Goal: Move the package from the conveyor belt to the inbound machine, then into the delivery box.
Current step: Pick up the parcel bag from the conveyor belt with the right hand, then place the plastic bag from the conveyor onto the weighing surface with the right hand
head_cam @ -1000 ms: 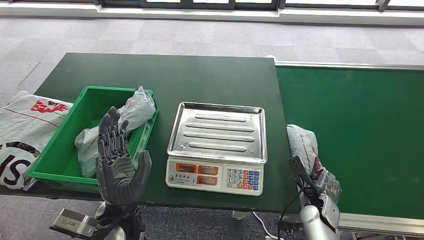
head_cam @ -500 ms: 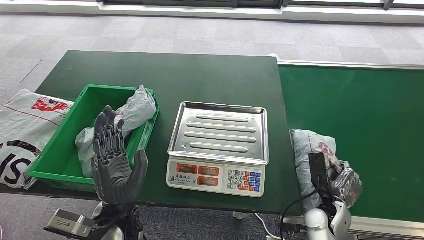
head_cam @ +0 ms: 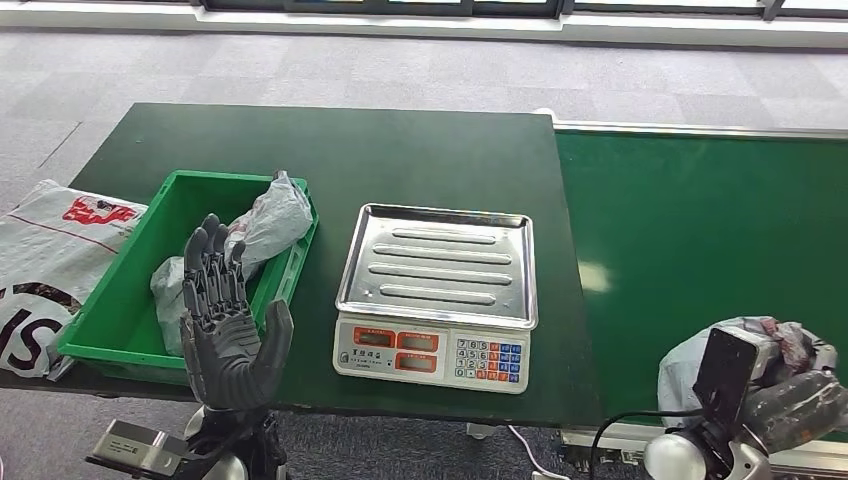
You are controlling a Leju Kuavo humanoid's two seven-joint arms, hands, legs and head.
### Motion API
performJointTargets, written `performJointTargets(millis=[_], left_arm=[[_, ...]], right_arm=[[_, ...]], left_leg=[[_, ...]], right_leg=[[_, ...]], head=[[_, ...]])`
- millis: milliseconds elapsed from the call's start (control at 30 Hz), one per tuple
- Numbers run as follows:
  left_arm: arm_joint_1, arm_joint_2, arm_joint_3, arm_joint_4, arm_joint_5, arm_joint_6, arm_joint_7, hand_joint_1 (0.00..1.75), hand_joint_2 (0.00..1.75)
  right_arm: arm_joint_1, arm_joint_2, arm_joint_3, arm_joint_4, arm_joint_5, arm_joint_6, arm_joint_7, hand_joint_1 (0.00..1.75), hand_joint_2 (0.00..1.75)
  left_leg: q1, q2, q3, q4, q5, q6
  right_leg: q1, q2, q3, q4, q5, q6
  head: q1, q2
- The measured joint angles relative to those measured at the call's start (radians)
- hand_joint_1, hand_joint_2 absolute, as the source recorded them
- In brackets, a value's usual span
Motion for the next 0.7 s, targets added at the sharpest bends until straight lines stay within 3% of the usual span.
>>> performJointTargets(millis=[333,700], left_arm=[[-0.018,0.0,-0.01,0.015,0.02,-0.003,0.0,0.0,1.75],[-0.079,0.005,-0.055,0.089,0.054,-0.004,-0.012,0.0,1.75]], right_arm=[[-0.032,0.032,0.038,-0.018,0.006,-0.007,-0.172,1.75,1.75],[-0.162,0.045,0.363,0.094,0.218,-0.006,-0.23,1.75,1.75]], left_leg=[[0.0,0.0,-0.001,0.0,0.0,0.0],[0.0,0.0,0.0,0.0,0.002,-0.001]], right_leg=[[0.0,0.0,0.001,0.001,0.0,0.0],[0.001,0.001,0.001,0.001,0.001,0.0]], head=[[0.0,0.0],[0.0,0.0]])
